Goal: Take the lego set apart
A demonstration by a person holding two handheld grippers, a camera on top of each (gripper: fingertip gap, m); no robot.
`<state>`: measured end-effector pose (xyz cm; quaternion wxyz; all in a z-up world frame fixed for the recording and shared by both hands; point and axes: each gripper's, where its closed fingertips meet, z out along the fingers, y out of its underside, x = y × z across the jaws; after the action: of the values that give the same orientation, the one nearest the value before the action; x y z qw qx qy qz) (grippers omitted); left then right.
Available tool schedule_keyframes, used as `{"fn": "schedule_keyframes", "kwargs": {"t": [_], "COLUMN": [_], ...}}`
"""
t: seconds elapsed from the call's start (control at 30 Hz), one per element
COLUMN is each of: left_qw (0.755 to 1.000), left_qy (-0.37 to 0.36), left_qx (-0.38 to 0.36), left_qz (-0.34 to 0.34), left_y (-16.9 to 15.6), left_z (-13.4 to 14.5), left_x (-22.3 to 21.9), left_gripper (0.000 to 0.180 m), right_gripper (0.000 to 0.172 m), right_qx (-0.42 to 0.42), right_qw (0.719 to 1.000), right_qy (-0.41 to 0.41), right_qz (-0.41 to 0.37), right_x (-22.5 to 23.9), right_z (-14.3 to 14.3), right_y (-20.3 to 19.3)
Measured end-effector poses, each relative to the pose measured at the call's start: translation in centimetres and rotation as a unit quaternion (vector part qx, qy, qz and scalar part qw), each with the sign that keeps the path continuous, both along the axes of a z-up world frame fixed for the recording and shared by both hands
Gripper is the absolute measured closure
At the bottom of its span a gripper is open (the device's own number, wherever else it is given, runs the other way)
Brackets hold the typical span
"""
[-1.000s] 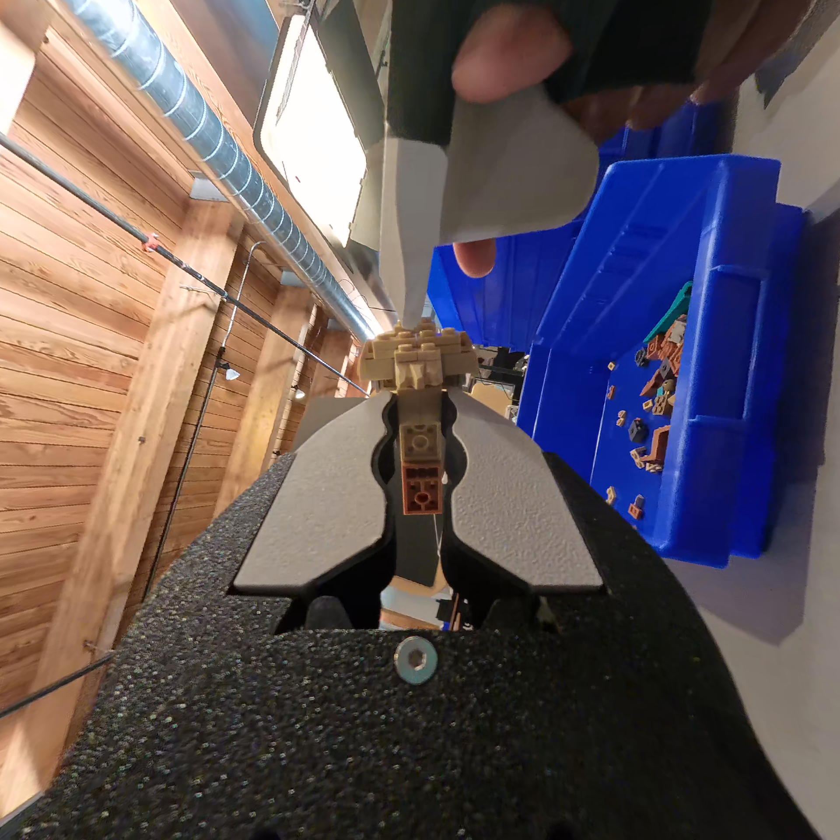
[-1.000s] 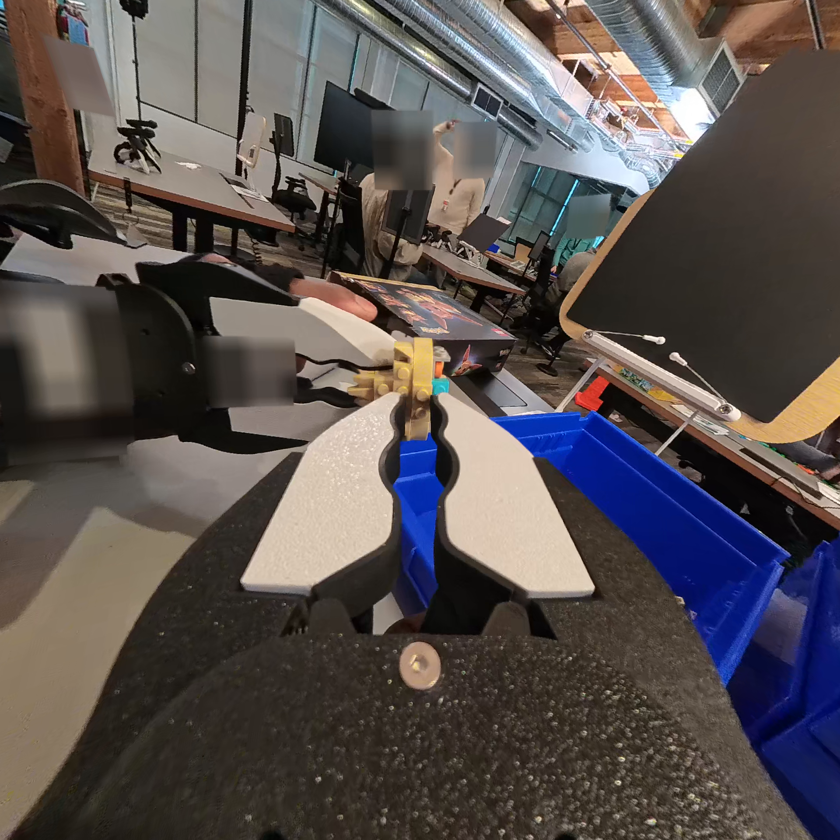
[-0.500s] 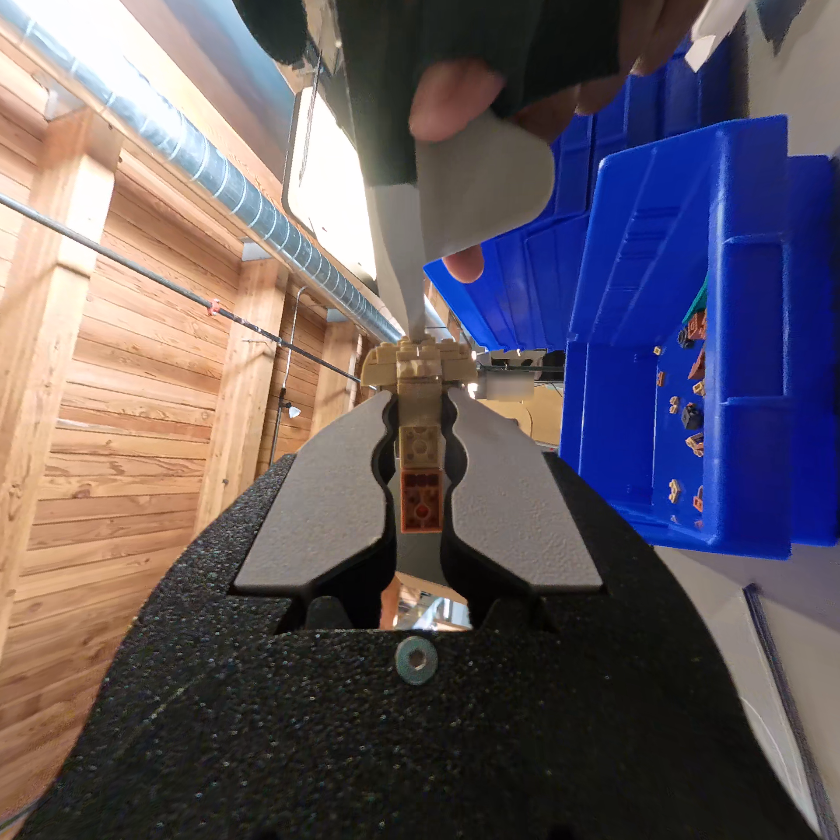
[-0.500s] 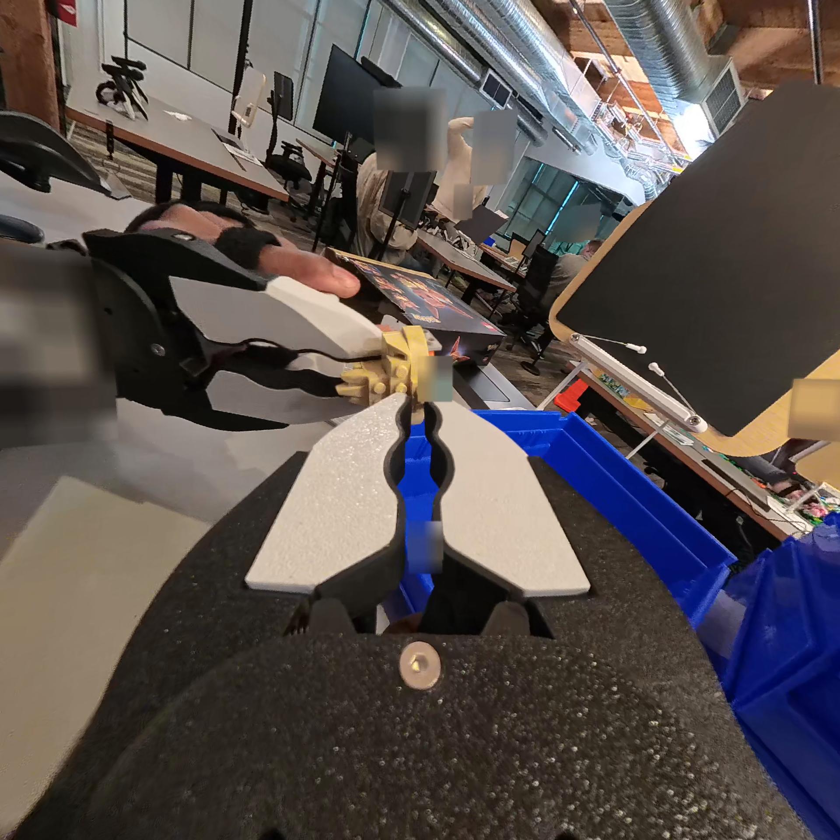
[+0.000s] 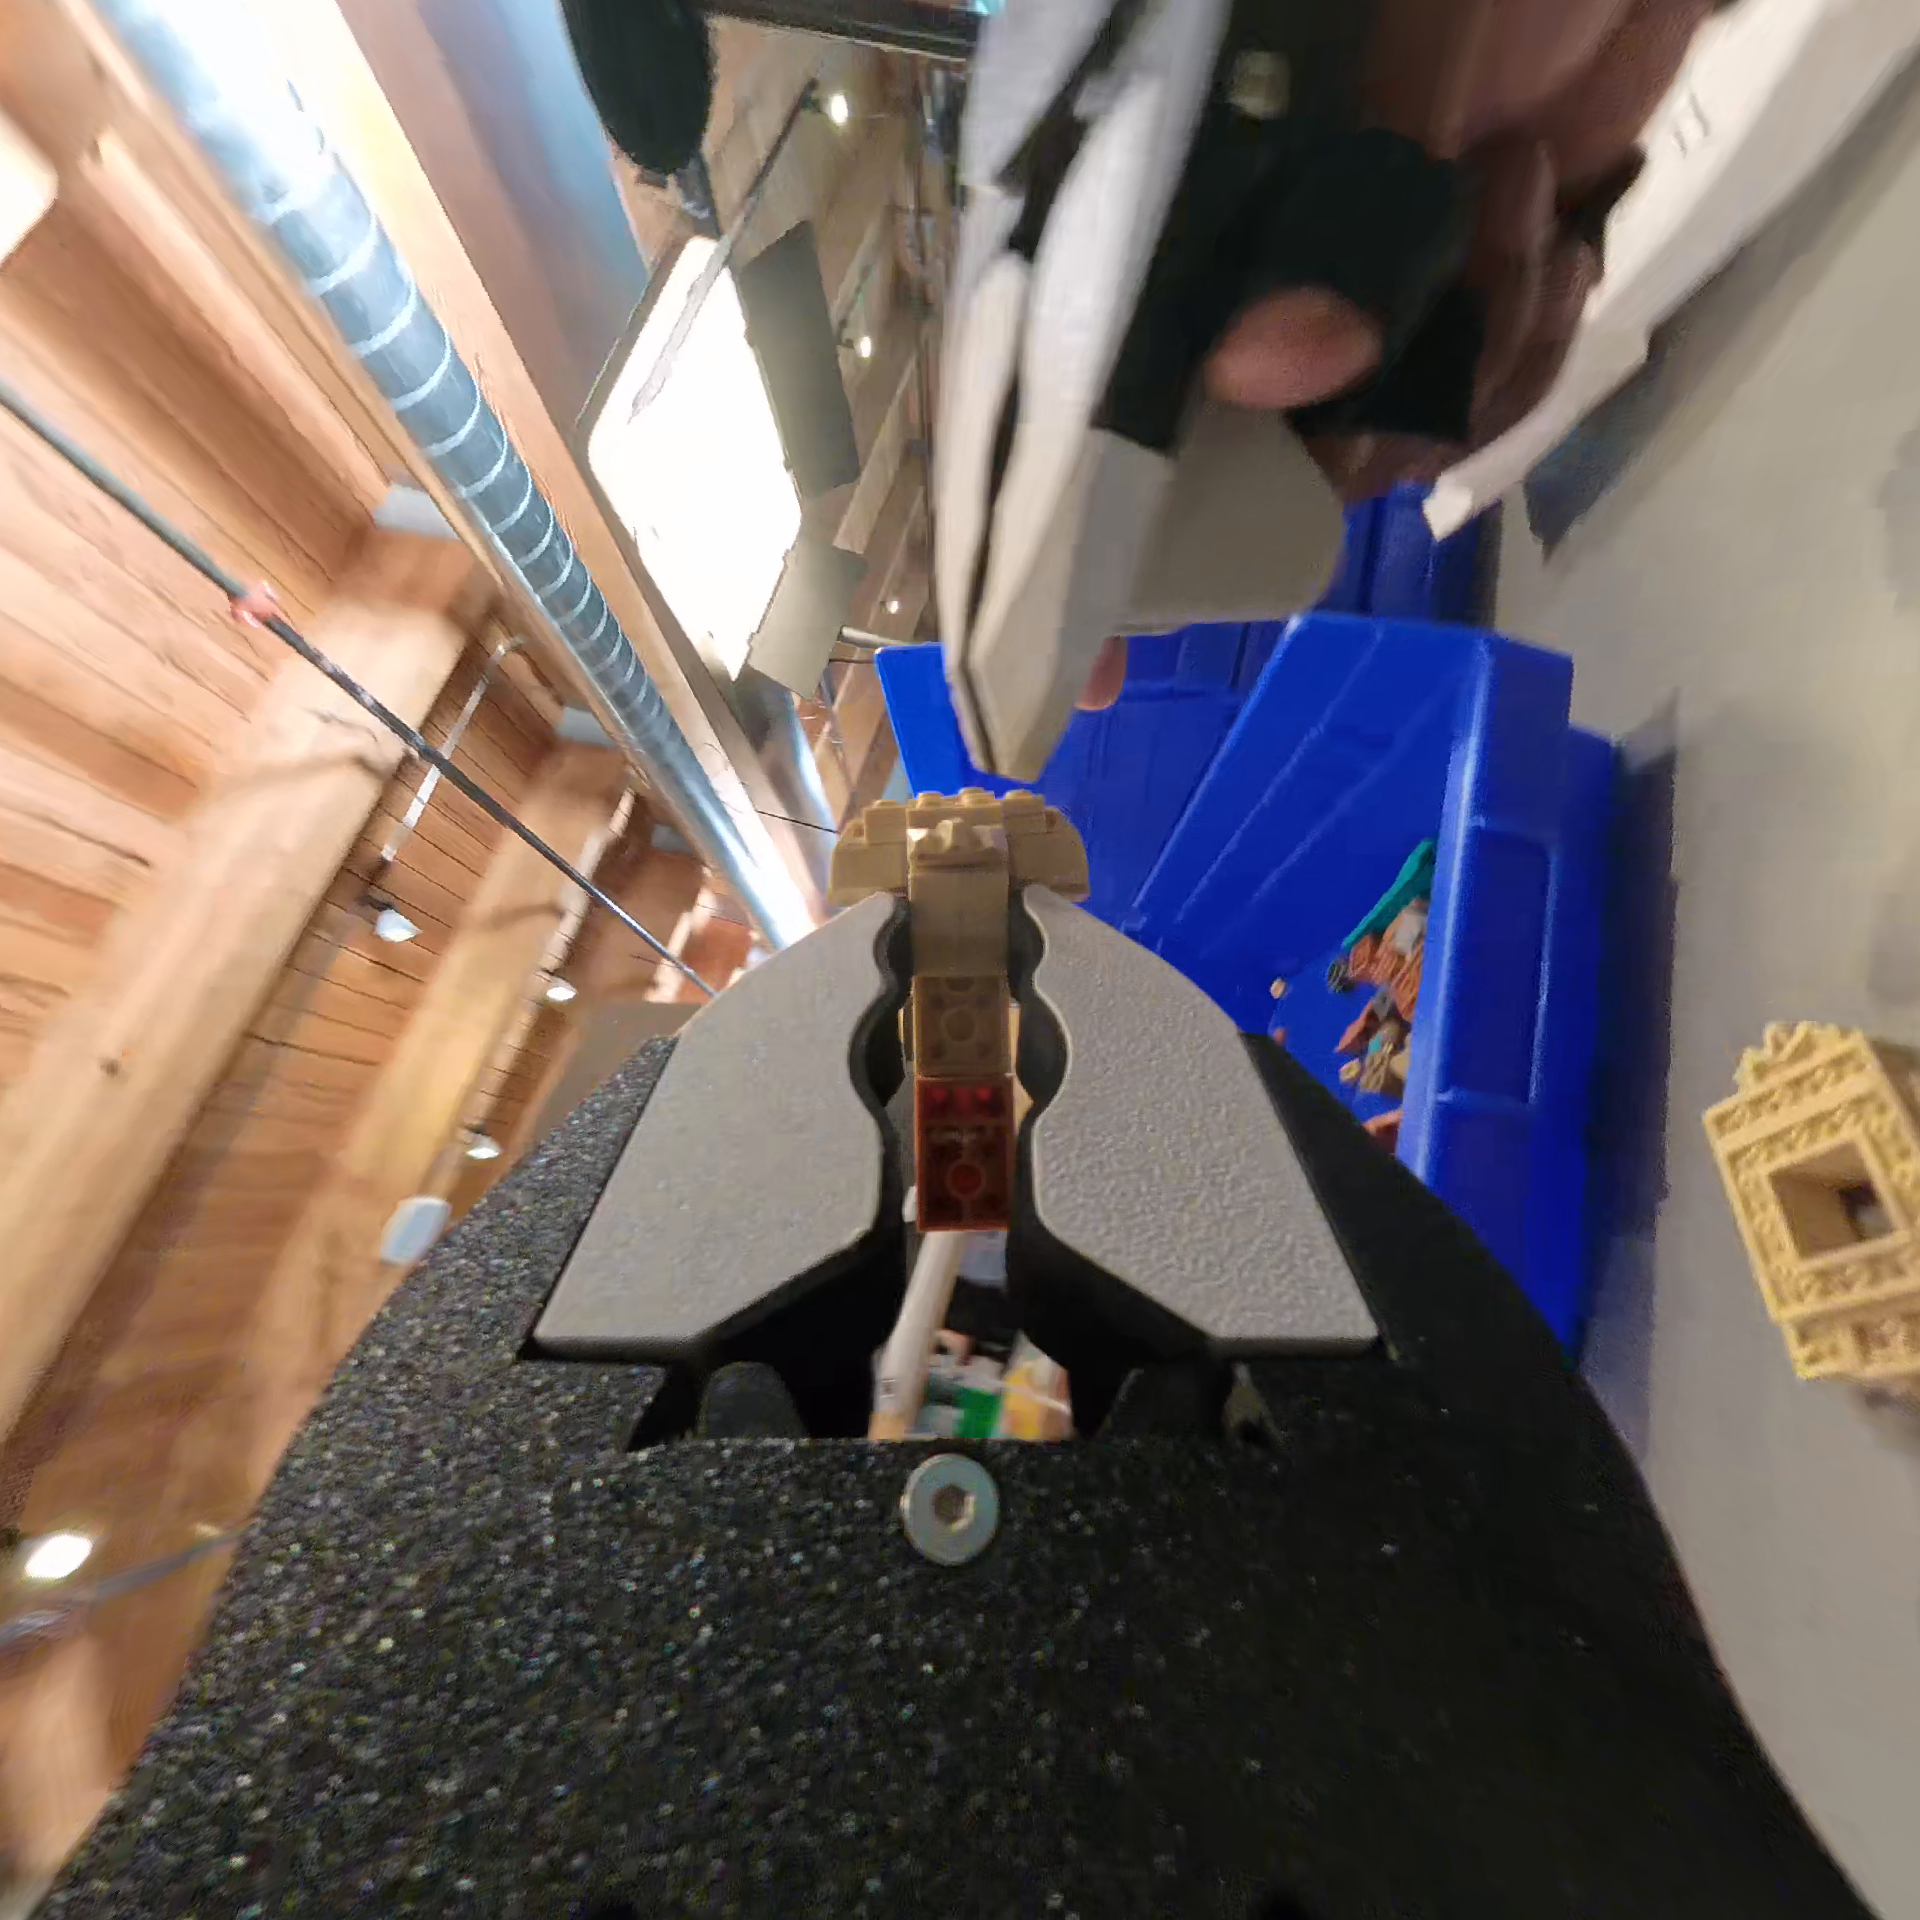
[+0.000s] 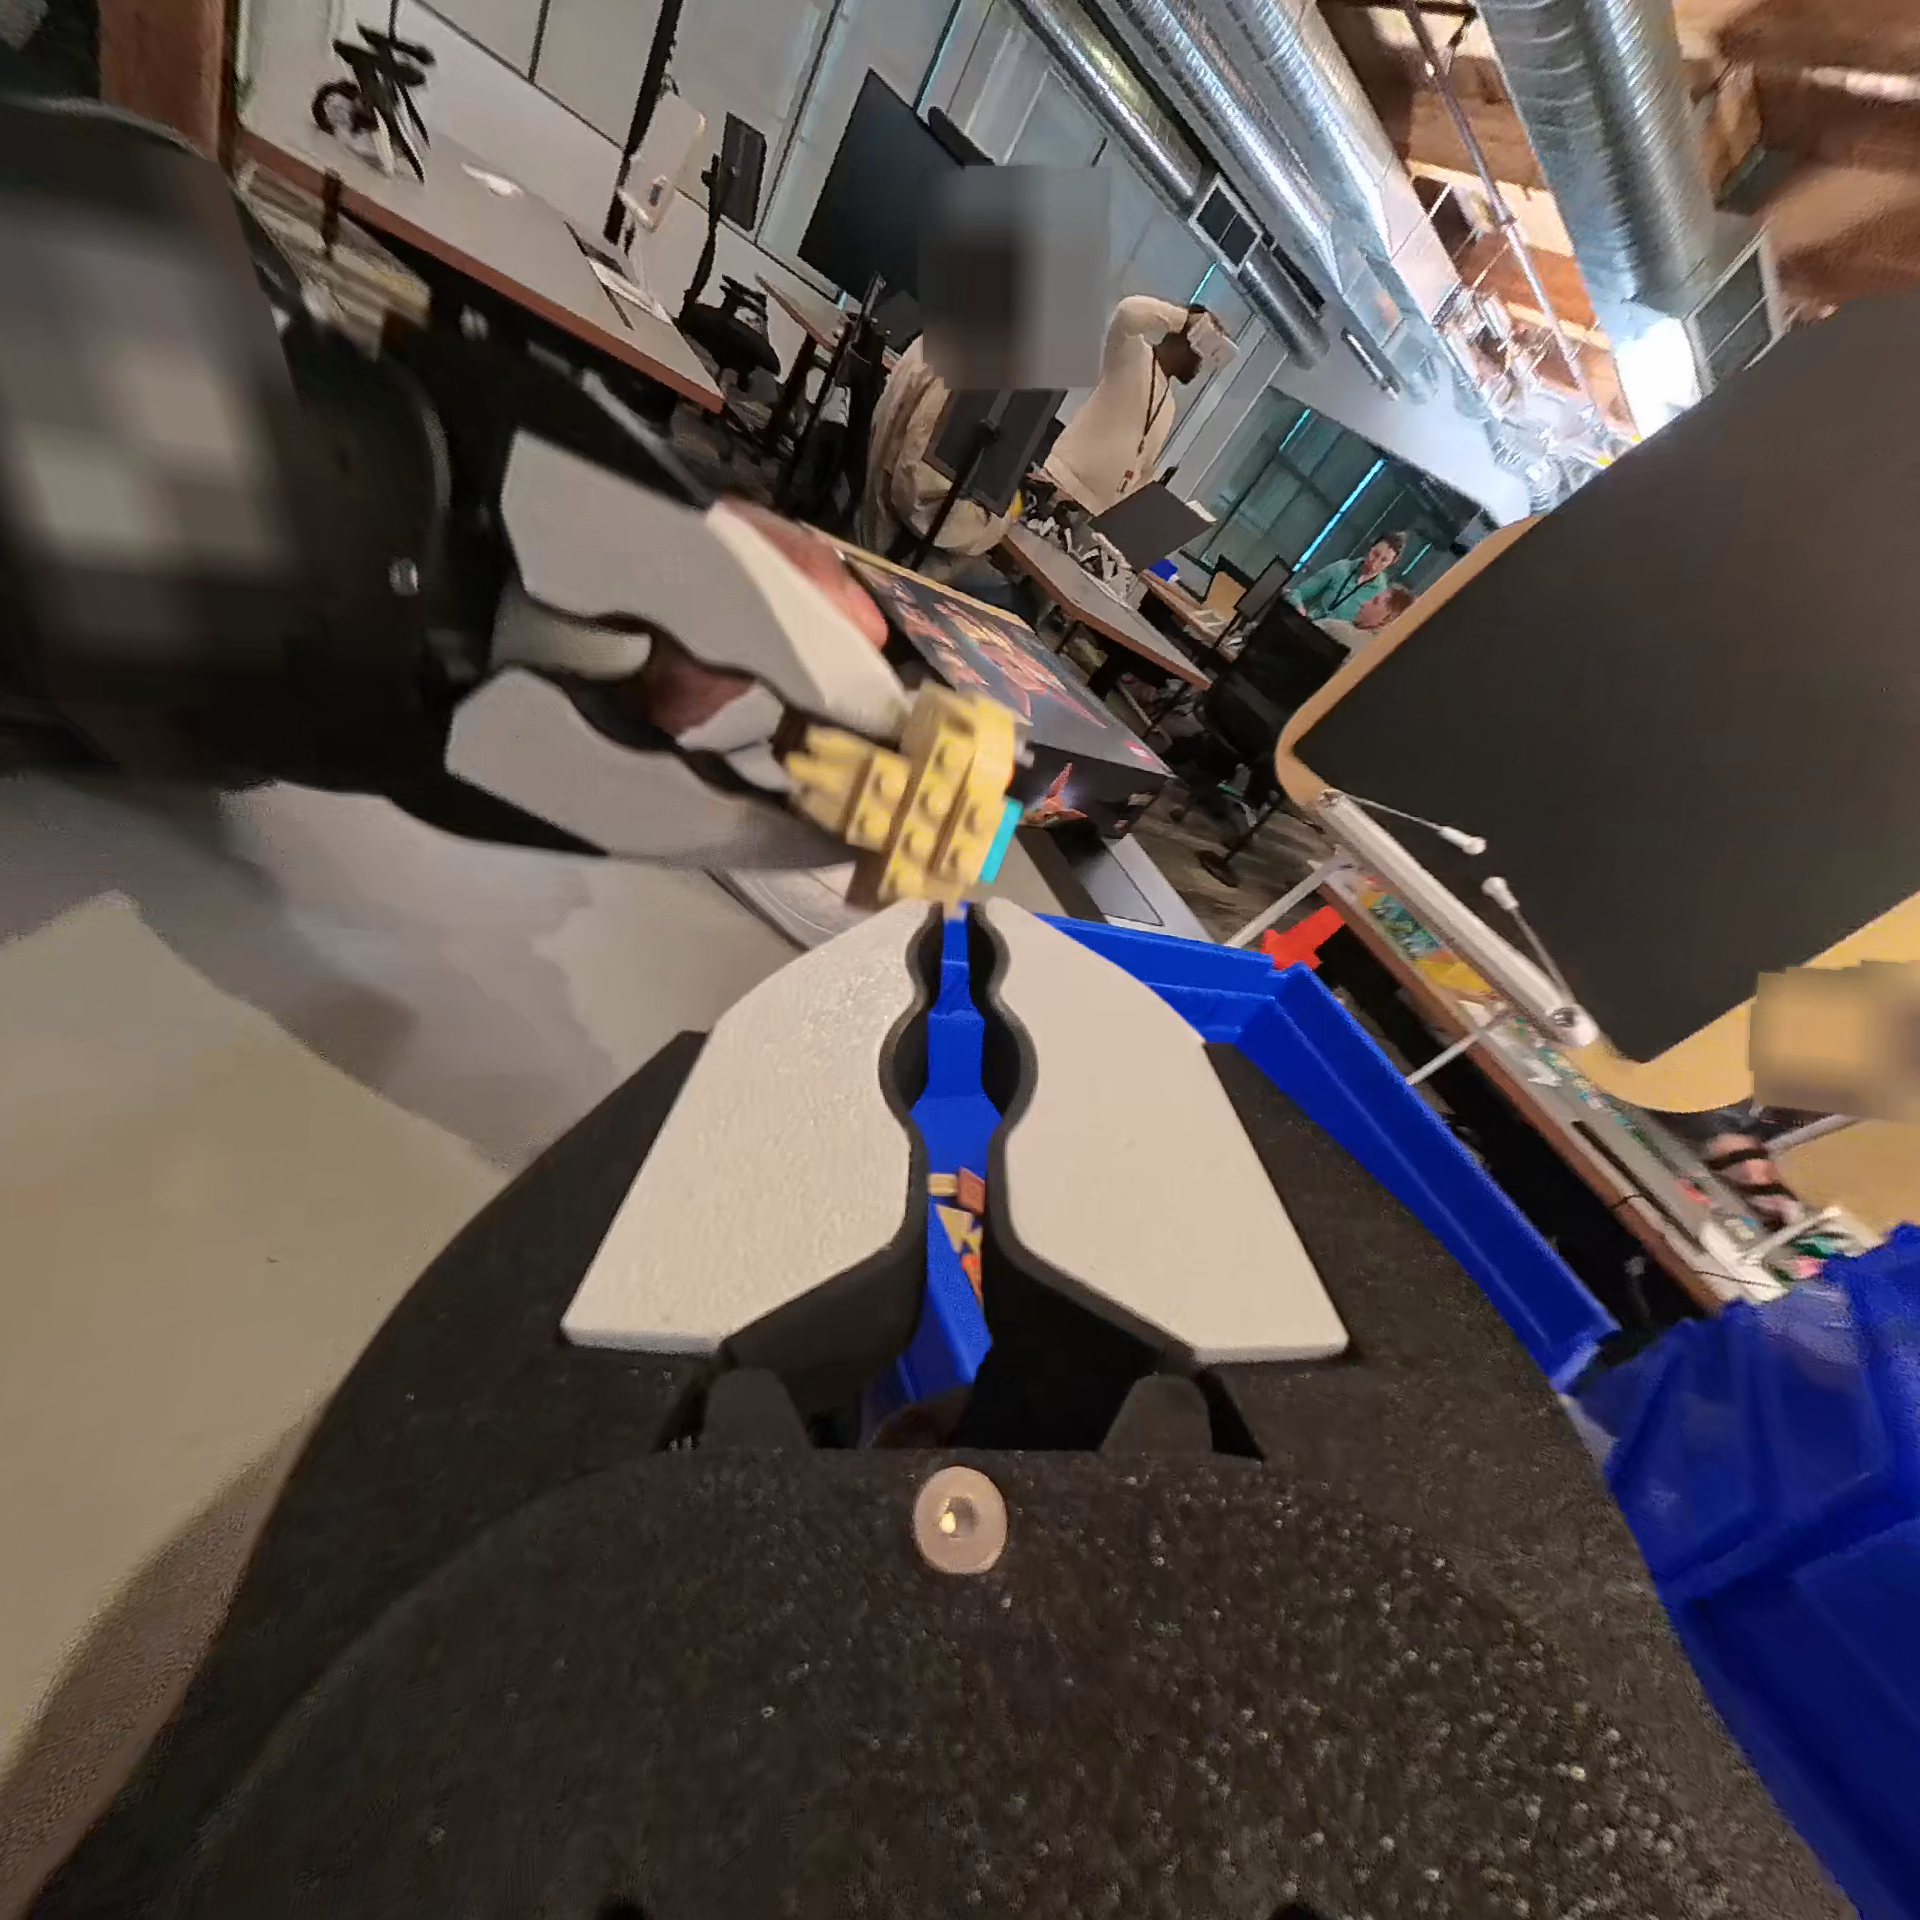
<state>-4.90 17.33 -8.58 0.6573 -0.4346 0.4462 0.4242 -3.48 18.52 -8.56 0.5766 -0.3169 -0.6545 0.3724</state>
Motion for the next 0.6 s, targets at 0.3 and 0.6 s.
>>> {"fn": "schedule_keyframes", "kwargs": {"t": [0.3, 0.6], "left_qw": [0.928, 0.835], "left_qy": [-0.248, -0.336], "left_qx": [-0.209, -0.362], "left_qz": [-0.183, -0.243], "left_y": [-1.2, -2.4], "left_z": [-0.9, -2.4], "left_x": [0.4, 0.5], "left_gripper": [0.164, 0.164], "right_gripper": [0.15, 0.148], "right_qx": [0.111, 0.309], "right_qw": [0.994, 0.95], "right_qy": [0.003, -0.012], "right_qz": [0.024, -0.038], "right_x": [0.9, 1.4], "right_z": [-0.6, -2.1], "right_y": [-1.3, -0.2]}}
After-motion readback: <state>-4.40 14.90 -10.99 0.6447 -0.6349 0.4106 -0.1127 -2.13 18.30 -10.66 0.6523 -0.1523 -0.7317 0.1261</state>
